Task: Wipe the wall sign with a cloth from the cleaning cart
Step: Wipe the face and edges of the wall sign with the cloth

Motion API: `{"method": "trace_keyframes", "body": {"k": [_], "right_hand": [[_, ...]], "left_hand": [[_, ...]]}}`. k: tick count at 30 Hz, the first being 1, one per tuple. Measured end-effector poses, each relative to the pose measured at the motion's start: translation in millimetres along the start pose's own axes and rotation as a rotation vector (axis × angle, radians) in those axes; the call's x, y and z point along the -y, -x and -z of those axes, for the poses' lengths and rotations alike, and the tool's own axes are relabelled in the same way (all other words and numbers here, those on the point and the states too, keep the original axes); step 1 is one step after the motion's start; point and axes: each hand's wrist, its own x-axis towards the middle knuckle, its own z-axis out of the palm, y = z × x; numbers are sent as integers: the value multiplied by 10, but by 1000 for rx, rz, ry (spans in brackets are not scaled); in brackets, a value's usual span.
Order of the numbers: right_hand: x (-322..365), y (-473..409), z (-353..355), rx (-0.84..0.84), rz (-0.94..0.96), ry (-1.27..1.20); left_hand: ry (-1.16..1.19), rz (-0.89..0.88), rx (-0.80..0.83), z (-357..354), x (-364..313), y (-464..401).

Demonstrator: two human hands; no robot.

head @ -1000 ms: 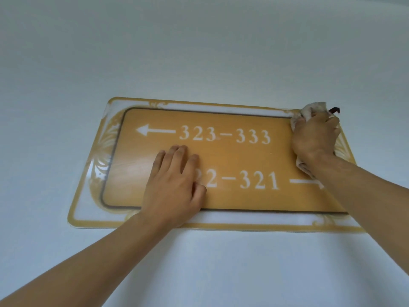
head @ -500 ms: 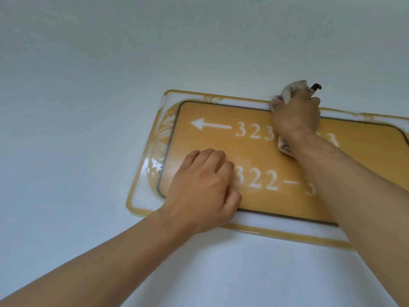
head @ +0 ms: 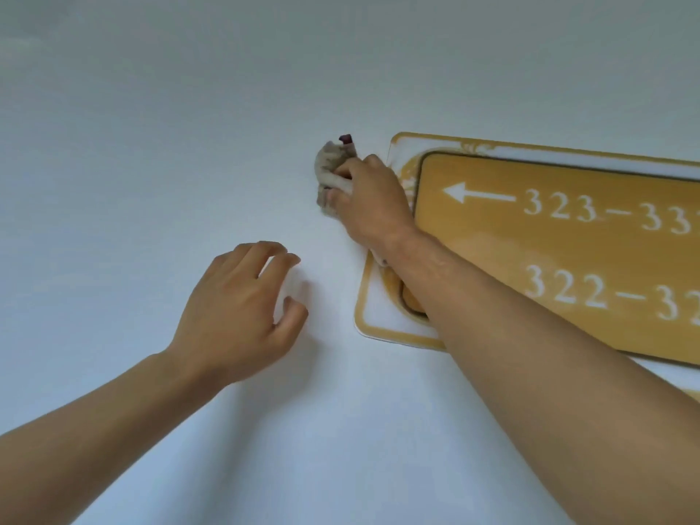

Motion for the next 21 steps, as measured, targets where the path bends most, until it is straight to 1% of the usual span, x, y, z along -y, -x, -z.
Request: {"method": "trace_keyframes", "body": {"k": [2,4,5,7,10,13,15,18,21], "right_hand": [[78,238,18,125,84,-110],[99,482,99,173,158,-245],[79,596,164,157,183,-285],[-18,777,314,61,207,-302],[-272,981,583,-98,178,-226],[-598,1232,858,-197,113,-167],[-818,1433,994,-224,86,-128],[-1101,1684,1127,-217,103,-20],[-1371,1674,1351,-268,108,129]], "left_hand": [[-19,-34,-23,73,17,24],[-15,-52,-66,148,-5,-3],[-5,-63,-81,182,-37,-24],[18,-73,-103,207,-135,-54],[66,-85,-110,139,-357,-82],[111,-121,-84,5,-654,-65],[124,-162,-58,-87,-870,-46],[127,-223,6,-181,-1130,-45],[127,-243,53,-218,-1321,-127]]}}
